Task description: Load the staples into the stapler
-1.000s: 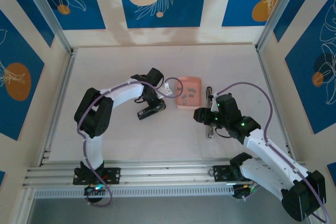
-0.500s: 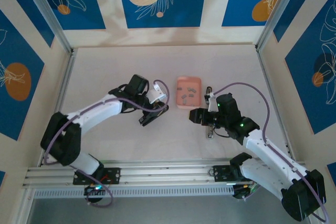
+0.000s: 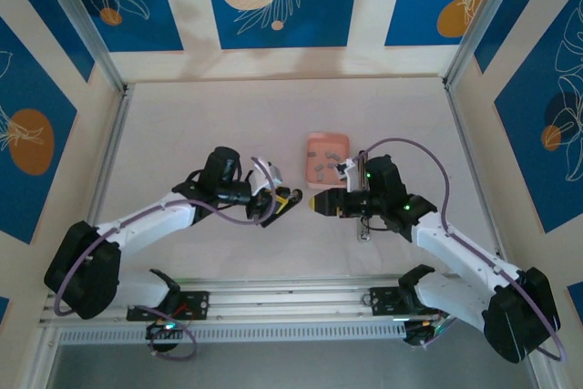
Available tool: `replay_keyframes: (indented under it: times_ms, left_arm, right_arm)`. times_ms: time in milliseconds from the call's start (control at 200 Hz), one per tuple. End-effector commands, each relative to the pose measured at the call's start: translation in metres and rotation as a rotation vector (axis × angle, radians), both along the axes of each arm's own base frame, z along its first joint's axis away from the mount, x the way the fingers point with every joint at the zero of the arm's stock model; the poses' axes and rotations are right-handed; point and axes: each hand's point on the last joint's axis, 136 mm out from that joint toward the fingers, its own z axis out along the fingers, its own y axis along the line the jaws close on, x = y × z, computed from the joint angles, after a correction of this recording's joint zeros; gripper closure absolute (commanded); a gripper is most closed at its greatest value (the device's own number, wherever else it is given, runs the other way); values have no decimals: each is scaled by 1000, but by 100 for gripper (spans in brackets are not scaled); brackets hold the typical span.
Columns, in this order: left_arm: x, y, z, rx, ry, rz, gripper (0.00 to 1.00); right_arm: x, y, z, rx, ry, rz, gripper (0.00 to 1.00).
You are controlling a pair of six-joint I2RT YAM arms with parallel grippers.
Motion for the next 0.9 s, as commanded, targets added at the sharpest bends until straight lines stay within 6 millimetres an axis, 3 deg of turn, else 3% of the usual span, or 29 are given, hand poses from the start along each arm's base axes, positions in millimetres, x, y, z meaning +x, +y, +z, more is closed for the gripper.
replay_keyframes:
  times_ms: [0, 385, 705, 895]
  left_arm:
    - [-4, -7, 31, -122, -73, -54, 91]
    - [-15, -5, 37, -185, -113, -82, 91]
    - [-17, -12, 46, -236, -139, -95, 91]
    - [-19, -20, 48, -248, -139, -119, 91]
  right_arm:
    - [0, 14, 12, 41, 3, 39, 46]
    - [7, 24, 6, 85, 34, 2, 45]
    - [4, 21, -7, 51, 54, 4, 45]
    - [15, 13, -13, 48, 77, -51, 45]
